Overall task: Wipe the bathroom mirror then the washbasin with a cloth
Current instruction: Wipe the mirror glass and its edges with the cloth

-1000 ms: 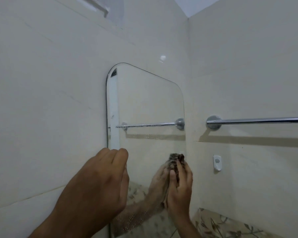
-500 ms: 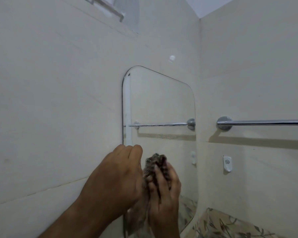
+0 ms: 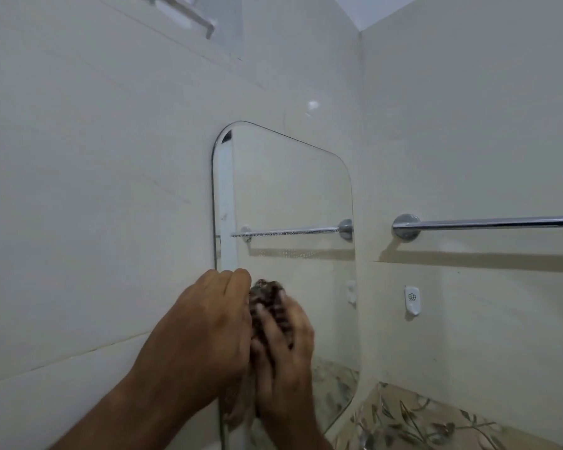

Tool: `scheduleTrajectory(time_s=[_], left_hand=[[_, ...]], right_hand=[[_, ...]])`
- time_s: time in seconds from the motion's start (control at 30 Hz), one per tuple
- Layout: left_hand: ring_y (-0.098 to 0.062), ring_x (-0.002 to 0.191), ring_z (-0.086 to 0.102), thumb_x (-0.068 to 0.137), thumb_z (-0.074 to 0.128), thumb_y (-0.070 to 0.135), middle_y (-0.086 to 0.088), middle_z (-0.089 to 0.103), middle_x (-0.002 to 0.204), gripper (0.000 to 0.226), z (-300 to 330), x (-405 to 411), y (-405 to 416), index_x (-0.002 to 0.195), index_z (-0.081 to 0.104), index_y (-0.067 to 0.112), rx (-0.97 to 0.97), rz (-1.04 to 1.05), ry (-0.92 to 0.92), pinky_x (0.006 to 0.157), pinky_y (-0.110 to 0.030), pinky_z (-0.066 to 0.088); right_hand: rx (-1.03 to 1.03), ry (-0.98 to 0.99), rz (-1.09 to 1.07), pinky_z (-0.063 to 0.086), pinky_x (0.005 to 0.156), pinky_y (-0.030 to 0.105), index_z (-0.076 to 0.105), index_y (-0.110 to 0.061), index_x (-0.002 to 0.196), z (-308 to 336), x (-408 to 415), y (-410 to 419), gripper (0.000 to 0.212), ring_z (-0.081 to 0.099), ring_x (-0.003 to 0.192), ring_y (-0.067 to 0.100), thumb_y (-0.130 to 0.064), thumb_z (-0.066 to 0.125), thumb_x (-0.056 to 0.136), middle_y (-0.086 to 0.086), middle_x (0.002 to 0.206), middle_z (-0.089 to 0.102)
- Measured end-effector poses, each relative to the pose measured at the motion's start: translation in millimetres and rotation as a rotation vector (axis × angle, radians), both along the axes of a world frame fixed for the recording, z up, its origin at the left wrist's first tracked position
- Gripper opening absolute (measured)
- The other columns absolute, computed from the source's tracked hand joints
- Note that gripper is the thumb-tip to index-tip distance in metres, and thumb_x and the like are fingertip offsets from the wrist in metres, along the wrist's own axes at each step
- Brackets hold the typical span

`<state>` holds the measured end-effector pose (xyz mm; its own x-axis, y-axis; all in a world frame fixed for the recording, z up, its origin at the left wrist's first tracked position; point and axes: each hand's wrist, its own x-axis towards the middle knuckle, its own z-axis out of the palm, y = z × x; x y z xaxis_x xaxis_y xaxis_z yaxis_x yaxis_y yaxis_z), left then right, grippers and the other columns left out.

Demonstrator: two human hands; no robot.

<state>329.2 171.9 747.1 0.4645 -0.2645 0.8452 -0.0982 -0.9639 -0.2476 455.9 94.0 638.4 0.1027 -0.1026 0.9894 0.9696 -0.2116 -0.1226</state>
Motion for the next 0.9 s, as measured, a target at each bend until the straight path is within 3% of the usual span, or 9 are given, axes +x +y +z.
scheduleTrajectory(time_s=[0.07,0.17,0.33,0.57,0.63,0.7,0.77,0.83,0.9], left_hand=[[-0.014,0.061,0.031,0.087,0.04,0.013,0.008,0.032,0.07,0.015,1,-1,-1,0.077,0.034,0.021,-0.013,-0.001,-0.01,0.053,-0.032,0.036],[-0.014,0.06,0.032,0.085,0.046,0.008,0.006,0.032,0.068,0.021,1,-3,-3,0.076,0.032,0.022,-0.004,0.012,-0.025,0.052,-0.033,0.039],[-0.015,0.062,0.031,0.086,0.041,0.01,0.007,0.029,0.069,0.021,0,-3,-5,0.077,0.028,0.024,-0.014,0.002,-0.014,0.054,-0.03,0.033],[-0.012,0.065,0.033,0.094,0.035,0.018,0.01,0.031,0.074,0.014,-2,2,-10,0.082,0.034,0.025,-0.116,-0.064,-0.125,0.06,-0.025,0.034],[-0.01,0.069,0.036,0.096,0.035,0.017,0.01,0.035,0.079,0.011,-3,0,-12,0.09,0.043,0.023,-0.118,-0.085,-0.191,0.068,-0.02,0.034],[-0.015,0.07,0.048,0.095,0.035,0.016,0.003,0.049,0.08,0.016,-2,-3,-13,0.097,0.051,0.014,-0.126,-0.085,-0.235,0.068,-0.021,0.043],[-0.021,0.066,0.051,0.099,0.031,0.013,-0.005,0.054,0.079,0.019,3,-7,-13,0.096,0.05,0.01,-0.05,-0.058,-0.278,0.059,-0.034,0.05],[-0.021,0.062,0.049,0.101,0.026,0.013,-0.006,0.051,0.073,0.024,16,-10,-11,0.089,0.047,0.011,-0.035,-0.041,-0.331,0.053,-0.035,0.047],[-0.019,0.06,0.041,0.098,0.037,0.005,-0.003,0.044,0.07,0.02,29,-11,-10,0.082,0.044,0.013,0.025,-0.012,-0.328,0.049,-0.034,0.039]], right_hand=[[0.108,0.207,0.027,0.035,0.116,0.037,0.049,-0.033,0.144,13,33,-10,0.043,0.038,0.141,0.02,-0.039,0.043,0.102,-0.004,0.154,0.034],[0.236,0.493,0.005,0.034,0.111,0.033,0.053,-0.02,0.141,33,109,-37,0.045,0.043,0.134,0.024,-0.039,0.047,0.101,0.006,0.145,0.042],[0.319,0.705,0.003,0.038,0.111,0.04,0.055,-0.015,0.139,59,164,-63,0.038,0.047,0.132,0.03,-0.025,0.05,0.103,0.01,0.14,0.047],[0.079,0.253,0.076,0.025,0.12,0.03,0.042,-0.045,0.144,50,25,-14,0.043,0.031,0.145,0.011,-0.045,0.041,0.101,-0.014,0.157,0.029],[-0.039,0.124,0.134,0.028,0.12,0.032,0.043,-0.043,0.145,49,-14,-3,0.044,0.034,0.145,0.015,-0.039,0.046,0.102,-0.008,0.156,0.035],[-0.098,0.133,0.264,0.034,0.117,0.039,0.043,-0.039,0.145,52,-39,4,0.044,0.037,0.144,0.012,-0.046,0.048,0.101,-0.008,0.153,0.041],[-0.113,0.074,0.192,0.03,0.12,0.04,0.033,-0.042,0.15,51,-47,5,0.051,0.03,0.148,0.015,-0.045,0.047,0.102,-0.008,0.159,0.032],[-0.139,-0.047,0.022,0.026,0.121,0.04,0.026,-0.038,0.155,44,-40,7,0.052,0.024,0.151,0.026,-0.034,0.04,0.105,-0.001,0.163,0.023],[-0.128,-0.107,-0.013,0.026,0.12,0.041,0.032,-0.032,0.154,44,-29,6,0.048,0.027,0.149,0.03,-0.032,0.033,0.106,0.004,0.161,0.027]])
